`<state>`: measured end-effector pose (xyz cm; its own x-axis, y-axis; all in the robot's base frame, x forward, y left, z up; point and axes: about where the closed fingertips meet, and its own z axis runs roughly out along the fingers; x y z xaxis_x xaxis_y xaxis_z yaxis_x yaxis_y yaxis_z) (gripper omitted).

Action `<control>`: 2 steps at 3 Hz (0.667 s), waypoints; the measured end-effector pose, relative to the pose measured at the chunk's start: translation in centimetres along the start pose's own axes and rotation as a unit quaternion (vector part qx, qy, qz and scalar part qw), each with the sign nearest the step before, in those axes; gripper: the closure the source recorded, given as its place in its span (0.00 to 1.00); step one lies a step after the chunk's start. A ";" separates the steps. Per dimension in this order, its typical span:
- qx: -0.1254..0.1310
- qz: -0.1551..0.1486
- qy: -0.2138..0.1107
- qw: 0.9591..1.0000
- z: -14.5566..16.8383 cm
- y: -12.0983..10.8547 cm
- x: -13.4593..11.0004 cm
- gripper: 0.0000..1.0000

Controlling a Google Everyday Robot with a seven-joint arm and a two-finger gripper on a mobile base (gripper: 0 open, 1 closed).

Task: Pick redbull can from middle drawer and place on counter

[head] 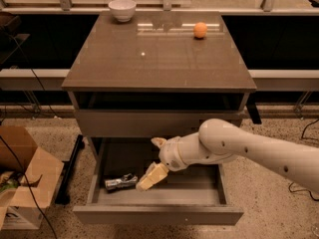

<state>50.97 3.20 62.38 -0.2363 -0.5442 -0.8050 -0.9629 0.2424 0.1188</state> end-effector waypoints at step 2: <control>-0.020 0.045 -0.042 0.998 9.6 -1.9 3.4 0.00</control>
Offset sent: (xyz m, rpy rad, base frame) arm 0.0300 0.0682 -0.1138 0.1413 0.0983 -0.0485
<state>53.20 8.58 53.82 -0.3109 -0.4518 -0.8362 -0.9433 0.2541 0.2135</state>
